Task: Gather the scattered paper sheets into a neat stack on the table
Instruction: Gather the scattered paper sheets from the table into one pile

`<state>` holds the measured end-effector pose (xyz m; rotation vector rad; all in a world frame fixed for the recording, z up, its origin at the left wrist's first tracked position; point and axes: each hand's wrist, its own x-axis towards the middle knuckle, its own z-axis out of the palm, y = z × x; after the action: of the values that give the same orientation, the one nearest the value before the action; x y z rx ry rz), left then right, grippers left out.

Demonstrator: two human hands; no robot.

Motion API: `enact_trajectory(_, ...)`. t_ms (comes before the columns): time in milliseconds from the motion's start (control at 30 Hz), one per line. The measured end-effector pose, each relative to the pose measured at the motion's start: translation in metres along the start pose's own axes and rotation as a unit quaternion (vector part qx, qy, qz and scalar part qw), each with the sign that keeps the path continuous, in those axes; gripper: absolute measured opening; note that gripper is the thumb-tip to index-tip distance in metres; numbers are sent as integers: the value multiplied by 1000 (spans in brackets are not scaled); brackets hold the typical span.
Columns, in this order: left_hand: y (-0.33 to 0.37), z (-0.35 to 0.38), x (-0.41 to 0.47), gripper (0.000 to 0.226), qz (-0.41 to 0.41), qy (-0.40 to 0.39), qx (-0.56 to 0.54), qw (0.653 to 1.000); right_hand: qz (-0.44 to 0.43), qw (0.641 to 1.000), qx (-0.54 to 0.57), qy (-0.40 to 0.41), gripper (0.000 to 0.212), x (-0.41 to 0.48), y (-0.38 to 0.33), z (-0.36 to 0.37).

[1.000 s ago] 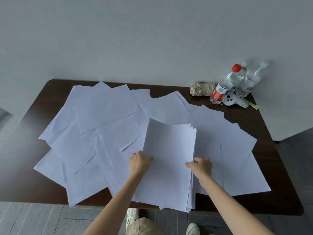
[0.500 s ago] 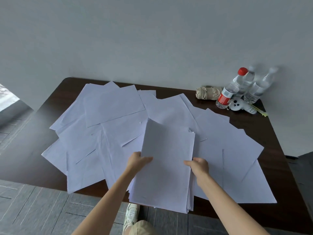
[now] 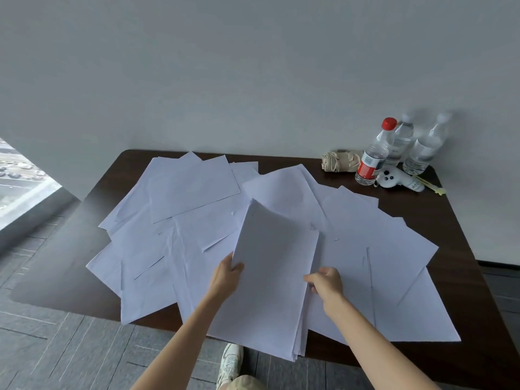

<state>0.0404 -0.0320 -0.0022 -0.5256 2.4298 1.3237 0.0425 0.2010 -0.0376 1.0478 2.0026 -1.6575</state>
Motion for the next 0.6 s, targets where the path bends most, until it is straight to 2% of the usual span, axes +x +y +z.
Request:
enact_trajectory(167,-3,-6,10,24,13,29,-4,999,-88,988,-123,8,34,2,-5,-15)
enact_trajectory(267,12,-8,7,20,15,39,-24,999,-153,966,-208,26,33,14,-10,-25)
enact_trajectory(333,16,-7,11,24,14,42,-31,999,-165,957,-235,46,34,25,-16,-32)
enact_trajectory(433,13,-8,19,26,15,42,-40,998,-164,962,-208,70,39,43,-31,-38)
enact_trajectory(600,15,-17,32,18,17,31,-65,997,-83,992,-70,71,42,69,-68,-41)
